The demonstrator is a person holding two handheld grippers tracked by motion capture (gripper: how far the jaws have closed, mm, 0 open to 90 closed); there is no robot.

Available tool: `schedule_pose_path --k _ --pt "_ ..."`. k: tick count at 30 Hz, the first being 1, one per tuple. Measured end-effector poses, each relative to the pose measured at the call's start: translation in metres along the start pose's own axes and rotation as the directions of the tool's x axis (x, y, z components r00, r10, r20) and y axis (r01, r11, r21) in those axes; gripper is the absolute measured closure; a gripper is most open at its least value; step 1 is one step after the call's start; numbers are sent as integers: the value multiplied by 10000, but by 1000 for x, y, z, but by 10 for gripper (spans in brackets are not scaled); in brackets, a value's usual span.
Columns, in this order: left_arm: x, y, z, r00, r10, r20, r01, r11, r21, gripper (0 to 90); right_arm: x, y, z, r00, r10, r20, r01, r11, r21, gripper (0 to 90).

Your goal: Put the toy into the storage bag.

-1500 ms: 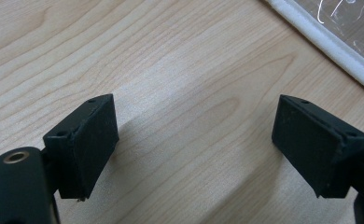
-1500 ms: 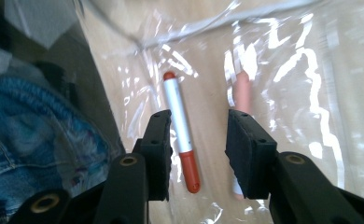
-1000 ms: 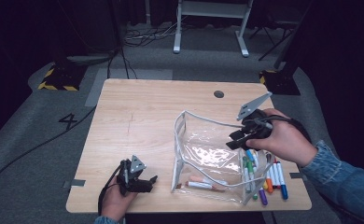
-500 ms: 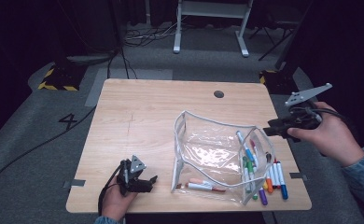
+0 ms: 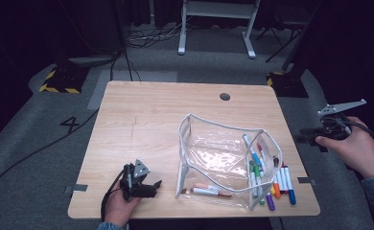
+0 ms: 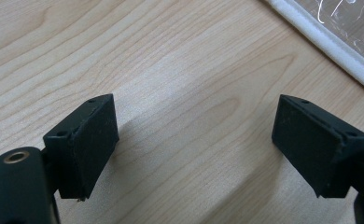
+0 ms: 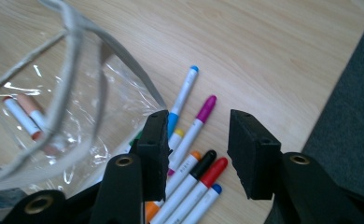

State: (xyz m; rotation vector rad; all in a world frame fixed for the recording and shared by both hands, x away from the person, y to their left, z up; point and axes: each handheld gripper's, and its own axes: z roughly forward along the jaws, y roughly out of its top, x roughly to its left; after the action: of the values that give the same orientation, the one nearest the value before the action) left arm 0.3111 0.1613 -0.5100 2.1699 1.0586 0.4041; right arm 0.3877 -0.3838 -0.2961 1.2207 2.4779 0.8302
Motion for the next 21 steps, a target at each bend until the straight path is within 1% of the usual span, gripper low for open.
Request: schedule_pose_path --k 2,6,9,13,16,21 --pt "0 0 0 10000 -2 1 2 10000 1 147 -7 -11 5 9996 260 119 -261 9996 110 586" --pt "0 0 0 10000 1 0 -1 10000 1 147 -19 -34 18 9960 878 175 -884 9952 429 574" --pt "0 0 0 10000 4 0 -4 10000 2 148 -26 -49 30 9932 1135 245 -1149 9912 662 564" --pt "0 0 0 10000 4 1 -4 10000 1 147 -35 -69 48 9889 1424 434 -1465 9827 1137 563" --pt "0 0 0 10000 0 1 0 10000 4 148 -38 -84 62 9861 1566 556 -1633 9748 1517 558" --pt "0 0 0 10000 0 0 0 10000 1 148 -36 -101 82 9844 1692 479 -1755 9638 2009 547"
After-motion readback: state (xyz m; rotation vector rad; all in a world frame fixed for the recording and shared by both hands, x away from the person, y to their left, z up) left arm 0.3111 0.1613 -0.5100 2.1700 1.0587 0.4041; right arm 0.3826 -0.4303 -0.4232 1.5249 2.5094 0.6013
